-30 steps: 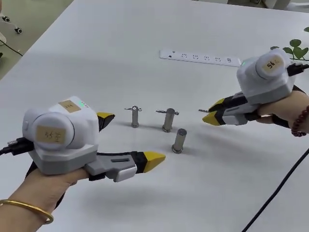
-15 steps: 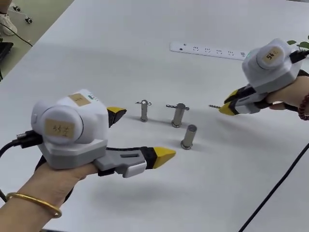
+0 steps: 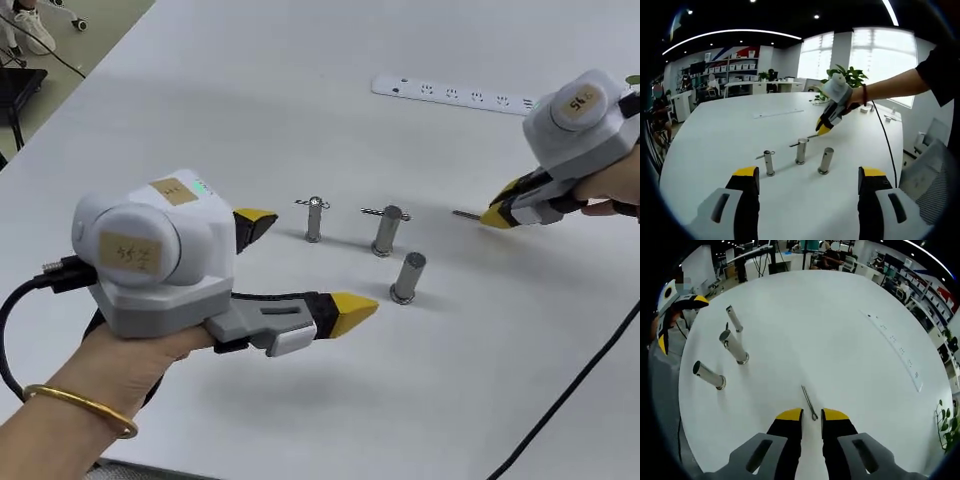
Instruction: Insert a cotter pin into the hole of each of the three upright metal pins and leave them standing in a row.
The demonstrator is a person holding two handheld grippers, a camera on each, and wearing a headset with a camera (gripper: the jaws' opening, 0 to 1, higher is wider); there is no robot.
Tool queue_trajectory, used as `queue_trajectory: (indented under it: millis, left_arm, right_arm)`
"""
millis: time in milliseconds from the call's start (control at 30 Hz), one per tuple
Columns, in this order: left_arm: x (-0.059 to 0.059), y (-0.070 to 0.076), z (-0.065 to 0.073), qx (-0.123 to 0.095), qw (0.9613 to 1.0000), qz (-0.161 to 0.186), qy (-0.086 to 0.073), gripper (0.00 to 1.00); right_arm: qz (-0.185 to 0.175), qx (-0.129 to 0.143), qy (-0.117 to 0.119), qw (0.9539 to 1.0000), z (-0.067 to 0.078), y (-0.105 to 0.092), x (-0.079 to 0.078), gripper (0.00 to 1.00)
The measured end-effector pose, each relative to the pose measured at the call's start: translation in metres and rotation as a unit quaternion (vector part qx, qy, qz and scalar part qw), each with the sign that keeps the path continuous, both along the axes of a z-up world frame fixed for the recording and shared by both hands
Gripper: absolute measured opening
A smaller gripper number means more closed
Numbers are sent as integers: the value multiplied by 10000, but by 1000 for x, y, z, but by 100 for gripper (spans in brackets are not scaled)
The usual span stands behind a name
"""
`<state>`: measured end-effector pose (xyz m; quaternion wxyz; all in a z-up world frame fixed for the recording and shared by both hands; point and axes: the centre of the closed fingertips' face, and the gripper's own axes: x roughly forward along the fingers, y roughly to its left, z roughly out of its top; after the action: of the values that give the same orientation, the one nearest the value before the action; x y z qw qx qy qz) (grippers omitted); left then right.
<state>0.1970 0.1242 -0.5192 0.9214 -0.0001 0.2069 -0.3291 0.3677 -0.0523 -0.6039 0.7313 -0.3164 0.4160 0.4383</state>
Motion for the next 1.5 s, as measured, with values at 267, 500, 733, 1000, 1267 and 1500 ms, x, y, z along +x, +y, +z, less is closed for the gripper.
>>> queue_trajectory:
  millis: [267, 500, 733, 1000, 1267, 1500]
  left_arm:
    - [0, -1, 0, -5, 10000, 0, 4, 79]
    - [0, -2, 0, 35, 10000, -15, -13, 78]
    - [0, -3, 0, 25, 10000, -29, -2, 77]
    - [-2, -6, -3, 104, 9998, -131, 55, 76]
    - [-1, -5, -2, 98, 9999, -95, 46, 76]
    - [-1, -3, -5, 169, 9998, -86, 82, 76]
  right_arm:
    - [64, -164, 240, 9996, -5, -2, -7, 7]
    - [162, -269, 350, 9989, -6, -2, -9, 6]
    - [153, -336, 475, 9982, -6, -2, -12, 3]
    - [371, -650, 471, 9961, -6, -5, -10, 1]
    - [949, -1046, 281, 9896, -7, -4, -9, 0]
    - [957, -1036, 259, 9897, -7, -3, -12, 0]
